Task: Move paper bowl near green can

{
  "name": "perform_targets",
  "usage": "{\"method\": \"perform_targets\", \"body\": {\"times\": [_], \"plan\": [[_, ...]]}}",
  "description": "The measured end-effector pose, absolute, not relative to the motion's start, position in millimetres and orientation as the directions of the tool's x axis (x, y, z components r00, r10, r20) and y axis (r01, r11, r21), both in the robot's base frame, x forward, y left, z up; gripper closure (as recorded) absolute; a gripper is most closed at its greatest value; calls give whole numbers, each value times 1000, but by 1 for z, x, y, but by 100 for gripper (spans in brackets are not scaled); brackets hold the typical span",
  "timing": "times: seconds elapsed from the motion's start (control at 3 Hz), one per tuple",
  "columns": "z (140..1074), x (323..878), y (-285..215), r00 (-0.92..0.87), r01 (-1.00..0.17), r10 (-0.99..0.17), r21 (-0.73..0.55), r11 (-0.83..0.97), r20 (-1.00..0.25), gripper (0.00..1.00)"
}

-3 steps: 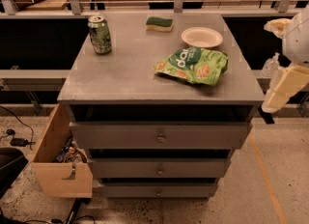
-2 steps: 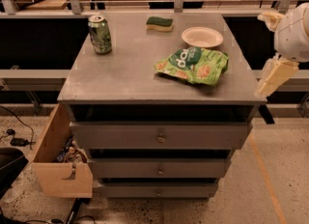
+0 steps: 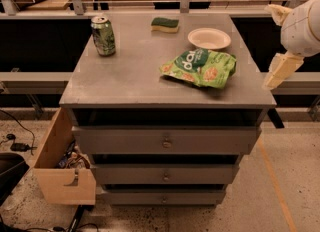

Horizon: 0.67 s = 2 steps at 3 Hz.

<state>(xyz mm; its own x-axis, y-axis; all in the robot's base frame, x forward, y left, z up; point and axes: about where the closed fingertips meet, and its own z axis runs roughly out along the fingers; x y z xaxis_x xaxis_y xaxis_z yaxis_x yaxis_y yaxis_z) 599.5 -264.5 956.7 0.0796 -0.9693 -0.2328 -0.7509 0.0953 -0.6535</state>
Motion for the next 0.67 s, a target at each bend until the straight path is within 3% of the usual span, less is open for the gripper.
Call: {"method": "perform_targets", "body": {"times": [0.67], "plan": [[954,621,-271,143,-669,-972,-742,46,-189,0]]}}
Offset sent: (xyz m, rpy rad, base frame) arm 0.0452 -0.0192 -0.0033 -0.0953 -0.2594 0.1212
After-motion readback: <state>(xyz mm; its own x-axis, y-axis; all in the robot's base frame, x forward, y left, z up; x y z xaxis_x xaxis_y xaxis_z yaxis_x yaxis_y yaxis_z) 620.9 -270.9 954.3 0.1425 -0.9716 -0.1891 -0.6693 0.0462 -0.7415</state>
